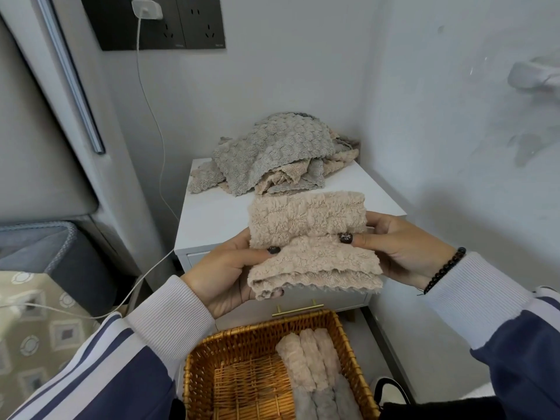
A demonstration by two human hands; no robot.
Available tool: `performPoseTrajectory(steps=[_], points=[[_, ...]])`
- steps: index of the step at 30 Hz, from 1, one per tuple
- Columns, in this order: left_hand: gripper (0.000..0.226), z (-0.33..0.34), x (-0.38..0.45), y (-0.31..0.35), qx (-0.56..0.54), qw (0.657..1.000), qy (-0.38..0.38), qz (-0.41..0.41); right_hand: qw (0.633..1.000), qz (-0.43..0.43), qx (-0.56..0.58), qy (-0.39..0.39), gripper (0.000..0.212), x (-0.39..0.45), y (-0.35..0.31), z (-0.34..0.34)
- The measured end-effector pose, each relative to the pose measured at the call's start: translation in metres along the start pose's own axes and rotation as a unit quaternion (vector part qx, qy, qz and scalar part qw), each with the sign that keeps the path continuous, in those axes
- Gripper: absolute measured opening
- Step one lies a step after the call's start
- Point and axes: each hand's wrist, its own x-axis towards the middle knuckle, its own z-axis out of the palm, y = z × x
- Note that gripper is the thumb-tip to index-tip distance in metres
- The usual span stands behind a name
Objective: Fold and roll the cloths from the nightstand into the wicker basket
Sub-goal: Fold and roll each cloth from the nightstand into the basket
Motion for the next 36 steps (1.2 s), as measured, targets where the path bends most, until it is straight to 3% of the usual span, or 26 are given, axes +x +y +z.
performPoseTrajectory(steps=[4,8,10,13,15,16,17,19,21,24,26,28,31,36], points=[[0.048,0.002,0.002,0.001,-0.014,1.000,-0.005,0.020,0.999,-0.032,-0.007,0.008,0.073,-0.004,-0.002,-0.002],[0.038,0.002,0.003,0.001,-0.044,0.998,-0.027,0.044,0.997,-0.073,-0.008,0.001,0.049,-0.012,-0.007,-0.003],[0.044,0.003,0.004,0.001,-0.043,0.997,-0.043,0.045,0.997,-0.077,0.021,-0.015,0.048,-0.017,-0.009,-0.005],[0.030,0.003,0.007,-0.001,-0.032,0.998,-0.031,0.038,0.996,-0.074,0.053,-0.013,0.050,-0.020,-0.010,-0.007],[0.035,0.004,0.009,-0.001,-0.043,0.999,-0.022,0.026,0.997,-0.064,0.050,0.008,0.017,-0.020,-0.008,-0.007],[0.034,0.003,0.010,-0.001,-0.041,0.999,-0.017,0.015,0.997,-0.059,0.051,0.019,0.010,-0.019,-0.005,-0.009],[0.033,0.002,0.010,-0.001,-0.021,1.000,-0.012,0.008,0.998,-0.041,0.043,0.030,0.018,-0.020,-0.004,-0.006],[0.036,-0.004,0.012,-0.002,0.087,0.996,0.020,-0.007,0.999,-0.019,0.036,0.017,0.013,-0.019,0.004,-0.001],[0.024,-0.008,0.016,-0.006,0.203,0.978,0.045,-0.015,1.000,0.006,-0.017,0.007,0.024,-0.017,0.010,0.006],[0.019,-0.012,0.023,-0.017,0.284,0.958,0.028,-0.010,0.958,0.020,-0.280,0.048,0.025,-0.012,0.022,0.009],[0.028,-0.016,0.027,-0.022,0.290,0.957,0.015,-0.013,0.928,0.041,-0.367,0.037,0.039,-0.010,0.026,0.011],[0.054,-0.020,0.030,-0.025,0.302,0.953,-0.003,-0.021,0.920,0.078,-0.384,-0.001,0.064,-0.010,0.030,0.010],[0.087,-0.026,0.031,-0.029,0.453,0.890,-0.024,-0.052,0.894,0.117,-0.428,-0.069,0.075,-0.010,0.040,0.013],[0.063,-0.029,0.036,-0.059,0.661,0.737,-0.049,-0.134,0.804,0.160,-0.554,-0.144,0.047,-0.003,0.084,0.029]])
